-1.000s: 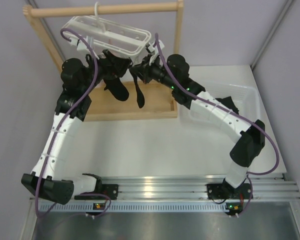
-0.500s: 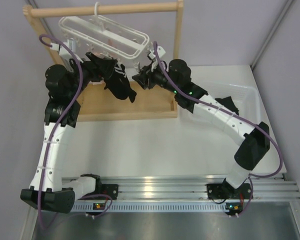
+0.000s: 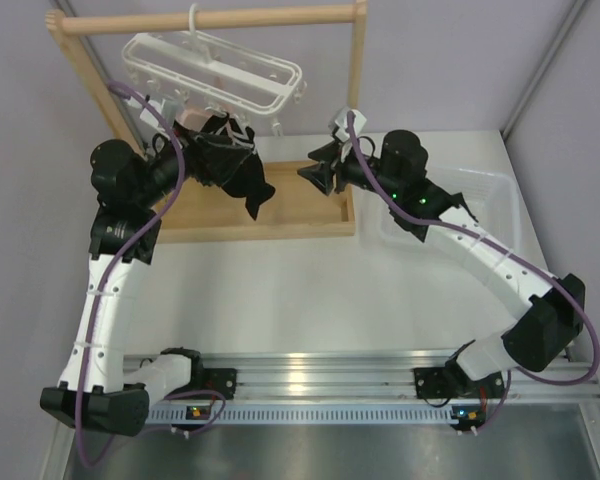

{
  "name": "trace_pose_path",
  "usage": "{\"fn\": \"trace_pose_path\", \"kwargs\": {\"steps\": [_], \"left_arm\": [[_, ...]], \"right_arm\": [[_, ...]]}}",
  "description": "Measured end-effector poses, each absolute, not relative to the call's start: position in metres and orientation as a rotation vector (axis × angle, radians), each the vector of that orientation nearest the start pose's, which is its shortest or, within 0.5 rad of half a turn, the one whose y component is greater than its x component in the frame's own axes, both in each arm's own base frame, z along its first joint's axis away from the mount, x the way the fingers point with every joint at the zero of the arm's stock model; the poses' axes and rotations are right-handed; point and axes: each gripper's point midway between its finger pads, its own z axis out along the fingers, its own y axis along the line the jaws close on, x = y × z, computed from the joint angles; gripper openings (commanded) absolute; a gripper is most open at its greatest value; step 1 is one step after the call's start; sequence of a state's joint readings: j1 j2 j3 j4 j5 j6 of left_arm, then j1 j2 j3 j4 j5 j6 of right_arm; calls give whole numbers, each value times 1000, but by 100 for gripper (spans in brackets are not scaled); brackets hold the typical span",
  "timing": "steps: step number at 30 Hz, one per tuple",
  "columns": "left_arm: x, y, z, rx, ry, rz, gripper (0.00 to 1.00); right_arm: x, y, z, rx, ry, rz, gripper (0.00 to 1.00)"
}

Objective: Clip the socks to the hanger
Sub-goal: Clamp the sock onto the hanger, then open the clamp at the hanger.

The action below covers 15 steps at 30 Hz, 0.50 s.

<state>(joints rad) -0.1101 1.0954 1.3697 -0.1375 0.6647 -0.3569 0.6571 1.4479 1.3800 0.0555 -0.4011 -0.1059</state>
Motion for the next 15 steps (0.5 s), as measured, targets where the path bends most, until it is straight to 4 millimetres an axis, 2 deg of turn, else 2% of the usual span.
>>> {"fn": "trace_pose_path", "kwargs": {"steps": [7, 15], "left_arm": [[305, -177, 464, 591, 1357, -800, 61], [323, -199, 446, 698, 1340, -736, 59]], "right_arm": [[334, 338, 376, -938, 1331, 751, 45], [338, 333, 376, -938, 1330, 744, 45]]}}
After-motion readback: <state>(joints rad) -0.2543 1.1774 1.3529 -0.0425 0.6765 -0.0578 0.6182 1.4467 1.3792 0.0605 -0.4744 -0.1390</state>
